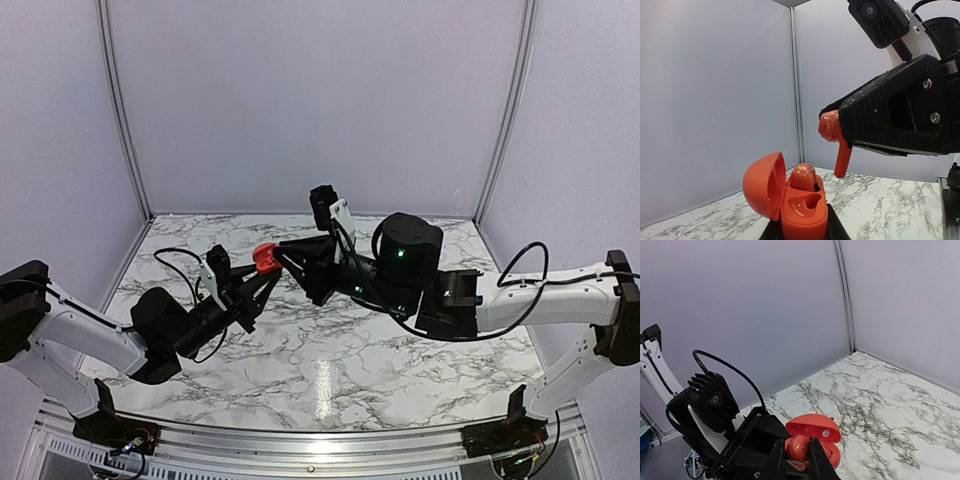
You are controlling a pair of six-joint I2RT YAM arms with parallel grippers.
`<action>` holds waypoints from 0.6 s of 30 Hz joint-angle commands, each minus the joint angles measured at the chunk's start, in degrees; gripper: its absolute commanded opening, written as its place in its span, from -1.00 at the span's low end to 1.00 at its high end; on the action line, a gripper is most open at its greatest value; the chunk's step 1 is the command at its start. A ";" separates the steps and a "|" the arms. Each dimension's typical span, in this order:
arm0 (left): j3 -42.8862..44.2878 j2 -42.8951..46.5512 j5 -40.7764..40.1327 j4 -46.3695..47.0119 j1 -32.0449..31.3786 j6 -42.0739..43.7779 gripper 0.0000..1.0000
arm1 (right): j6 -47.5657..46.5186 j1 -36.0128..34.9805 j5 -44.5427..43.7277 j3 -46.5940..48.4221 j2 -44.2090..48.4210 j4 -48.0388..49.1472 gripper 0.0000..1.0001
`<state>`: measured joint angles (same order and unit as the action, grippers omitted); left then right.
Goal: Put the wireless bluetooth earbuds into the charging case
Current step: Insert the left earbud into the left side groove of the charging case.
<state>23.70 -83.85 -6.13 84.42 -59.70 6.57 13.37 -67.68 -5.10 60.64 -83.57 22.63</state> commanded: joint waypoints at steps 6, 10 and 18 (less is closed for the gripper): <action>1.87 -1.10 -1.15 4.51 -0.77 -0.42 -1.00 | 1.26 -1.37 -2.55 2.61 -2.19 2.99 -0.86; 1.76 -1.06 -1.16 4.69 -0.85 -0.42 -1.00 | 0.72 -1.75 -3.67 2.52 -2.66 3.22 -0.86; 1.44 -1.18 -1.15 4.79 -0.94 -0.25 -1.00 | 1.05 -1.84 -3.07 2.67 -2.91 3.69 -0.86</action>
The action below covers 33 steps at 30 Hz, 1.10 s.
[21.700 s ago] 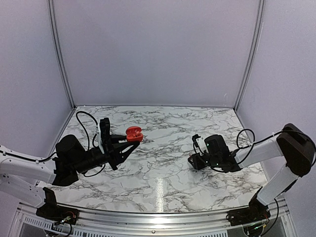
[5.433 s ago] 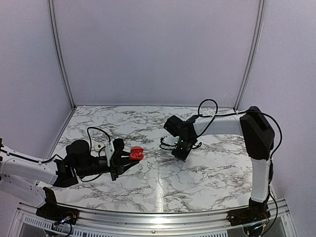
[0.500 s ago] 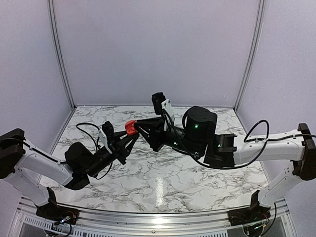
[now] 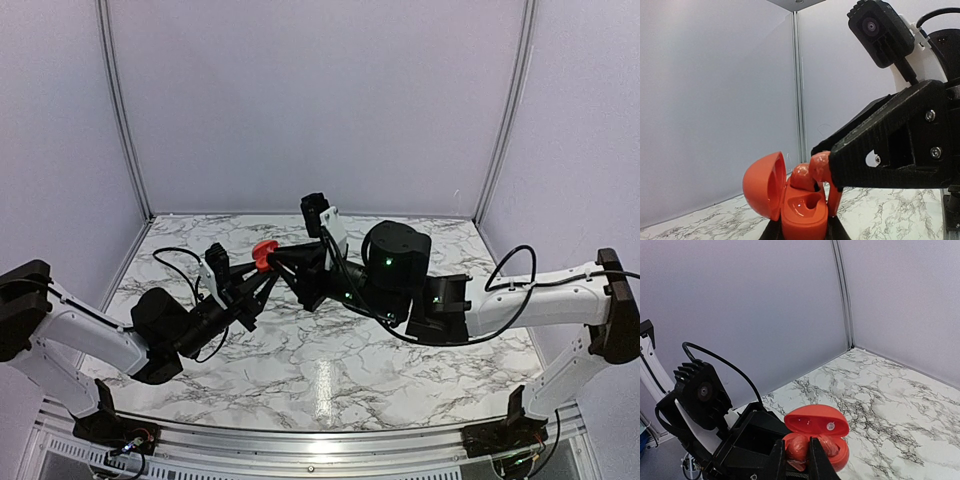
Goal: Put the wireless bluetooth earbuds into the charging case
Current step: Insert the left earbud into the left side groove of the charging case.
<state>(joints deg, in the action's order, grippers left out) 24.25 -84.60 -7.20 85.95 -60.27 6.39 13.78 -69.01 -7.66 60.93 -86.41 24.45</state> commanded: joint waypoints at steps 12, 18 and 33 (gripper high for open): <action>0.97 -1.13 -0.12 3.13 -0.37 0.03 -1.00 | 0.46 -0.71 -0.11 2.26 2.78 1.99 -0.86; 1.56 -1.47 0.96 3.04 -0.43 0.11 -1.00 | 0.24 -0.77 -0.87 2.04 2.34 2.31 -0.86; 2.11 -1.09 1.32 2.73 -0.64 0.17 -1.00 | -0.39 -0.76 -2.75 1.62 0.11 1.61 -0.86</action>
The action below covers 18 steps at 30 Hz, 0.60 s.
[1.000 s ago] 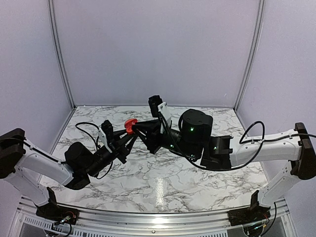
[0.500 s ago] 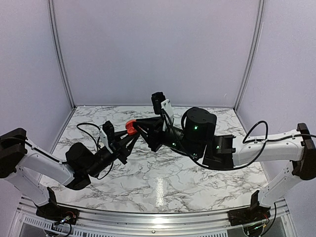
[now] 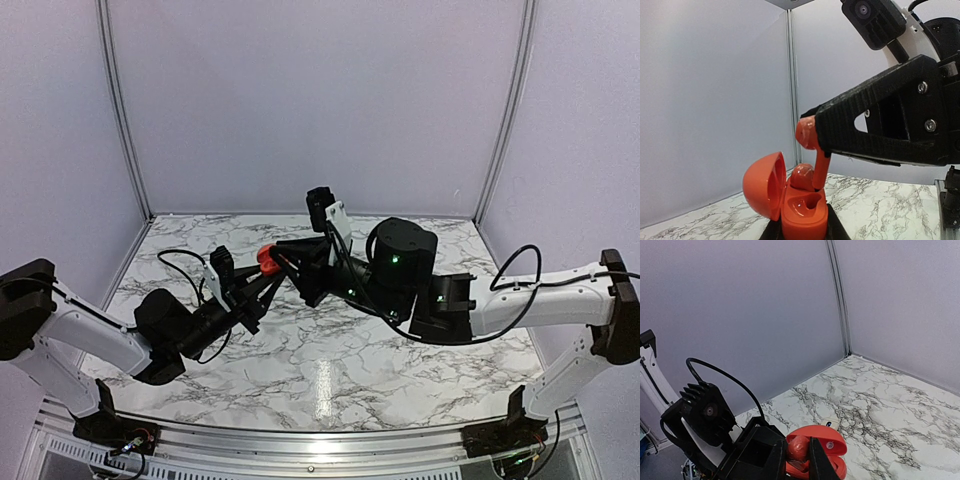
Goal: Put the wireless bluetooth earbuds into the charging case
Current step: Insert the left earbud into the left side groove of the charging case.
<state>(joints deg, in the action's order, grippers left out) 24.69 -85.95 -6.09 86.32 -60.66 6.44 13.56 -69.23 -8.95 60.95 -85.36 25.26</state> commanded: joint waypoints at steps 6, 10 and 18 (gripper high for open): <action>1.68 0.43 0.04 2.36 -0.24 -0.01 -1.00 | -0.29 -0.55 -1.94 1.43 -1.77 0.12 -0.86; 1.66 0.54 -0.30 2.34 -0.24 -0.04 -1.00 | -0.18 -0.64 -2.48 1.32 -2.33 -0.11 -0.85; 1.68 0.45 -2.05 2.50 -0.24 -0.02 -1.00 | -1.94 -2.63 -8.52 1.62 -2.01 -1.30 -0.84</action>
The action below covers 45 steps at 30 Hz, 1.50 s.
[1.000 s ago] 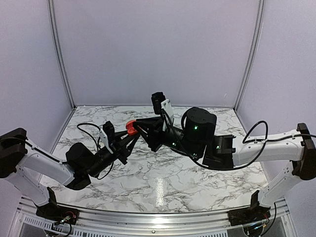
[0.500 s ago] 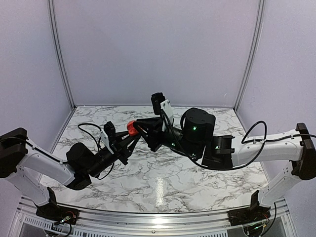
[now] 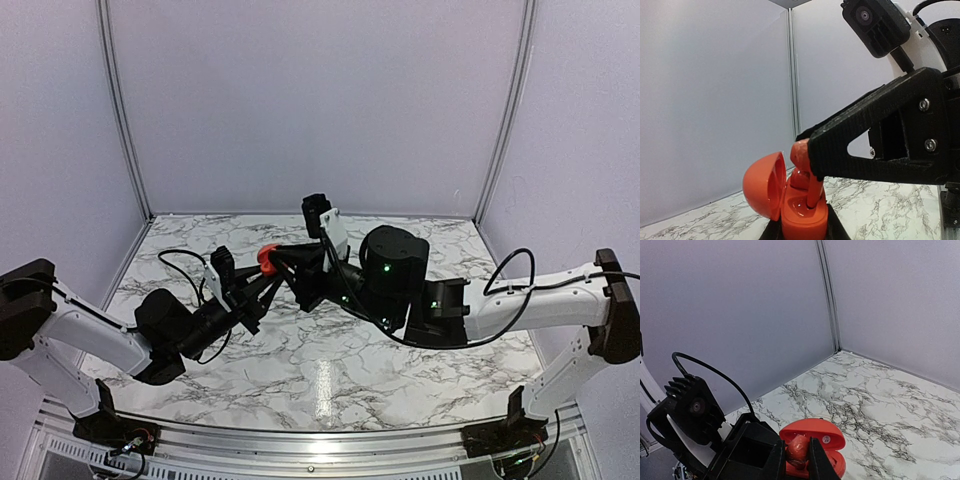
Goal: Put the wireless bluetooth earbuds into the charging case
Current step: Insert the left earbud into the left side groove of the charging case.
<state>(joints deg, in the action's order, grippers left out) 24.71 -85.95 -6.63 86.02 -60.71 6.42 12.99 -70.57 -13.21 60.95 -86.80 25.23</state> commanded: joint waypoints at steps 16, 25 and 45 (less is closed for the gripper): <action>1.61 0.47 -2.04 3.36 -0.20 -0.35 -1.00 | 1.15 -1.33 -7.57 1.19 -0.47 -3.95 -0.55; 1.88 0.18 -0.89 3.34 -0.20 -0.62 -1.00 | 0.56 -1.33 -6.80 1.41 -0.72 -4.07 -0.54; 2.67 0.37 1.04 -3.48 -0.66 3.93 -1.00 | -0.39 -1.33 -6.15 5.20 -0.77 -10.44 -0.70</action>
<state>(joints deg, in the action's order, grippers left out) 26.09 -86.46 -6.81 83.57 -60.99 7.97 12.84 -71.77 -19.18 63.64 -86.83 18.41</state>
